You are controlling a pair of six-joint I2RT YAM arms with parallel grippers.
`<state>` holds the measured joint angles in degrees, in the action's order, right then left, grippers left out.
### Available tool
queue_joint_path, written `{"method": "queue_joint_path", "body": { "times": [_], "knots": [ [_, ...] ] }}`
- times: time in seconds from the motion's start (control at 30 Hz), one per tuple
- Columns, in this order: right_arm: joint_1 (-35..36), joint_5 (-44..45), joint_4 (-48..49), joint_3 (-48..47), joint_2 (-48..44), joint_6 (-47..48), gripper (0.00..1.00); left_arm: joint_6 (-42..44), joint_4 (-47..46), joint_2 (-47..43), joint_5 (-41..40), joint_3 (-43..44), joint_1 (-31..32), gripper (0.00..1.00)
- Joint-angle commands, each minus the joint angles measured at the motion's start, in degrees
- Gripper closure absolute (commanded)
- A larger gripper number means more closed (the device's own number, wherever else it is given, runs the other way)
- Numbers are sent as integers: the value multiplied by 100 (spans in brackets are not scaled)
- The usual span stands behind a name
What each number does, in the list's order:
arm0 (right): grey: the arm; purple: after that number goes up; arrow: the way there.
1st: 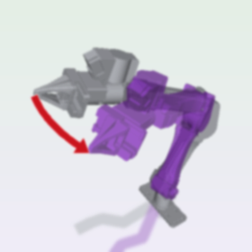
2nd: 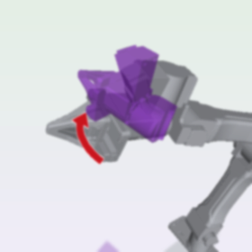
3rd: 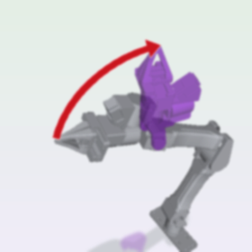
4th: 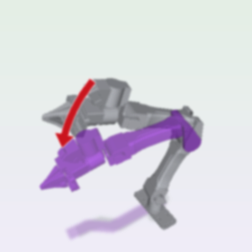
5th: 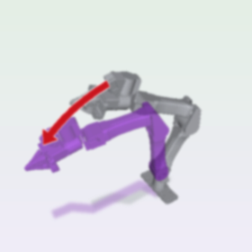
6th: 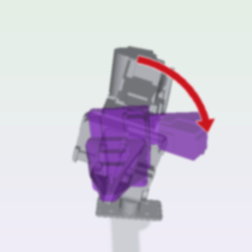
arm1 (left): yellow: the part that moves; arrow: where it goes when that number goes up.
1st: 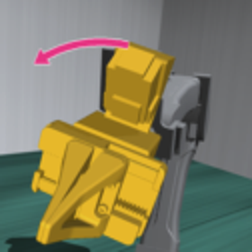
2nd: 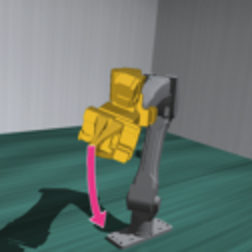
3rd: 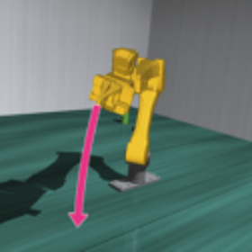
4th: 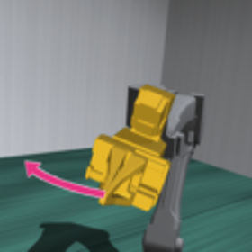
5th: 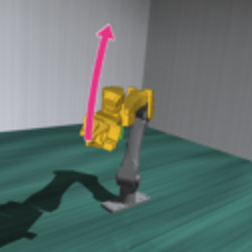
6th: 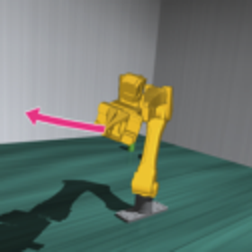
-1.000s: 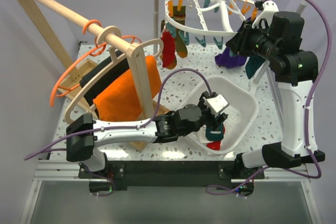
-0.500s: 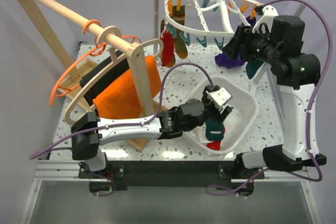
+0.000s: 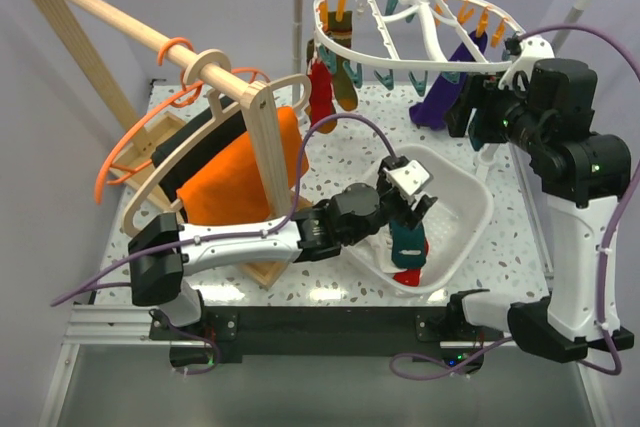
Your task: Remove the socks clipped to the hanger
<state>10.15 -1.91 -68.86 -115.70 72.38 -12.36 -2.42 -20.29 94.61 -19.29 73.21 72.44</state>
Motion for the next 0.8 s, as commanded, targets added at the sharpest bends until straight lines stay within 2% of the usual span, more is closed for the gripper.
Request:
{"method": "queue_joint_path", "body": {
  "times": [0.0,0.23,0.37,0.47,0.53,0.63,0.7,0.77],
  "knots": [
    [4,813,-49,292,-364,50,21,-22,-379,-513,144,-245,-2,30],
    [-4,2350,364,1417,-875,-65,18,-233,-89,-1083,373,-596,6,30],
    [-75,2573,908,2129,-954,-126,15,-549,-176,-1401,724,-948,6,30],
    [-285,2442,1269,2560,-822,-118,14,-725,-107,-1524,1031,-1063,6,30],
    [-679,2223,1655,2815,-787,-65,14,-752,7,-1594,1120,-1081,6,30],
    [-1734,1082,2270,3395,-787,23,14,-690,148,-1647,1208,-1081,-2,30],
    [-1972,616,3127,3965,-970,364,14,-620,184,-1665,1243,-1072,6,30],
    [-2035,455,3518,4256,-937,550,13,-567,201,-1656,1270,-1072,15,30]
  ]
}}
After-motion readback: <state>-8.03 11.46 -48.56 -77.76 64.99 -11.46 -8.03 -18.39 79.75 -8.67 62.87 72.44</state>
